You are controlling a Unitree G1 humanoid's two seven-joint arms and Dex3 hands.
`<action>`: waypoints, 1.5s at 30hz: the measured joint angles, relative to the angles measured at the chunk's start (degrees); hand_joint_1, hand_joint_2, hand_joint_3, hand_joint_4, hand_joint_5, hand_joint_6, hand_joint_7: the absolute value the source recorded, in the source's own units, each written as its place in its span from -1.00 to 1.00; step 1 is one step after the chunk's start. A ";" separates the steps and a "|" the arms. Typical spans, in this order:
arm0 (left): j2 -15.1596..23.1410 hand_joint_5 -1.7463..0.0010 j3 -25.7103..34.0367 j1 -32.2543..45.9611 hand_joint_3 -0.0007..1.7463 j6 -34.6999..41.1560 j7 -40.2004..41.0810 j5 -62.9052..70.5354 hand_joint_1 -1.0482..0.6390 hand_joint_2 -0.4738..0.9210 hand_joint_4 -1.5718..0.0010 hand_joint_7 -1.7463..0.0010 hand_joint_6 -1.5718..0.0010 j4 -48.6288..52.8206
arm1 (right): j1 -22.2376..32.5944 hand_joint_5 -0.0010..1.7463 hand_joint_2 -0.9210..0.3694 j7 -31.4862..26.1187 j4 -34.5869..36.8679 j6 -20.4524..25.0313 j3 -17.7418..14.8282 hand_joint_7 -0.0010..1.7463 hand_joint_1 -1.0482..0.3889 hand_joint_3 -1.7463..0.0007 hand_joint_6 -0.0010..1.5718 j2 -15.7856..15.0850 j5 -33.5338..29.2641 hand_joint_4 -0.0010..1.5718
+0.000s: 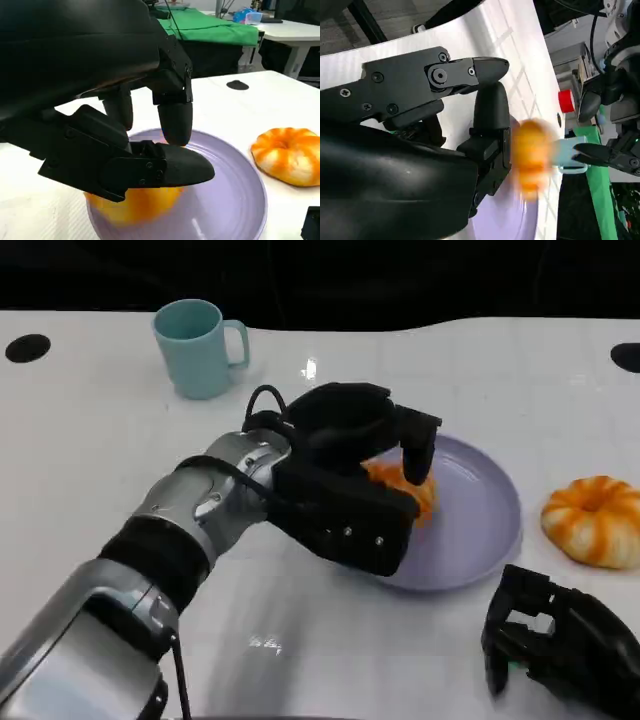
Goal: Grasp the bread from the table and place it into the plate.
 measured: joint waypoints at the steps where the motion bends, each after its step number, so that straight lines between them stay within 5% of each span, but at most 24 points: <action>1: -0.05 -0.14 0.03 0.00 -0.49 -0.16 -0.11 -0.12 -0.74 1.00 0.36 0.28 0.65 0.15 | 0.00 1.00 -1.00 0.00 -0.11 0.27 -0.01 0.81 -0.33 0.75 -0.19 0.00 0.07 -0.10; 3: -0.13 -0.19 0.27 0.00 -0.52 -0.22 -0.75 -0.51 -0.74 1.00 0.24 0.50 0.68 0.23 | 0.00 1.00 -1.00 0.00 -0.27 0.77 -0.04 0.81 -0.34 0.74 -0.19 0.00 0.34 -0.10; 6: -0.16 -0.26 0.64 0.00 -0.52 -0.25 -1.77 -1.46 -0.75 1.00 0.23 0.57 0.67 0.23 | 0.01 1.00 -1.00 -0.03 -0.27 0.73 -0.03 0.81 -0.34 0.73 -0.19 0.00 0.37 -0.09; 8: -0.16 -0.22 0.72 0.00 -0.48 -0.25 -1.79 -1.59 -0.76 1.00 0.56 0.48 0.30 0.23 | 0.02 1.00 -1.00 -0.07 -0.27 0.69 -0.02 0.82 -0.34 0.73 -0.19 0.00 0.36 -0.09; 11: -0.12 -0.22 0.38 0.00 -0.48 -0.50 -1.80 -1.47 -0.76 1.00 0.75 0.45 0.10 0.23 | 0.02 1.00 -1.00 -0.09 -0.27 0.68 -0.02 0.82 -0.35 0.73 -0.19 0.00 0.36 -0.09; 17: -0.03 -0.27 0.31 0.01 -0.43 -1.05 -1.79 -1.45 -0.77 1.00 0.84 0.38 0.44 0.19 | 0.06 1.00 -1.00 -0.02 -0.27 0.77 -0.02 0.83 -0.34 0.74 -0.19 0.03 0.82 -0.10; 25: 1.00 -0.29 3.96 3.03 -0.54 -5.00 -2.27 -6.35 -0.68 1.00 0.61 0.27 0.48 -1.41 | 0.06 1.00 -1.00 0.19 -0.24 0.87 -0.03 0.86 -0.32 0.73 -0.22 0.09 1.06 -0.11; 33: 0.68 -0.48 14.37 14.87 -0.66 -9.89 -13.56 -27.24 -0.52 1.00 0.42 0.19 0.35 -6.79 | -0.02 1.00 -1.00 0.15 -0.17 1.07 -0.07 0.82 -0.33 0.73 -0.20 -0.01 1.02 -0.11; 40: -0.37 -0.82 18.89 23.55 -0.61 -8.86 -20.41 -37.65 -0.52 1.00 0.50 -0.26 0.46 -15.81 | -1.10 1.00 -1.00 0.56 1.87 -0.07 -0.08 0.85 -0.33 0.74 -0.19 -0.04 0.97 -0.08; 45: -1.24 -1.00 22.57 29.73 -0.60 -4.36 -23.88 -45.77 -0.58 1.00 0.37 -0.73 0.52 -21.69 | -1.93 1.00 -1.00 0.60 3.33 -0.99 -0.10 0.84 -0.35 0.74 -0.20 -0.07 0.86 -0.09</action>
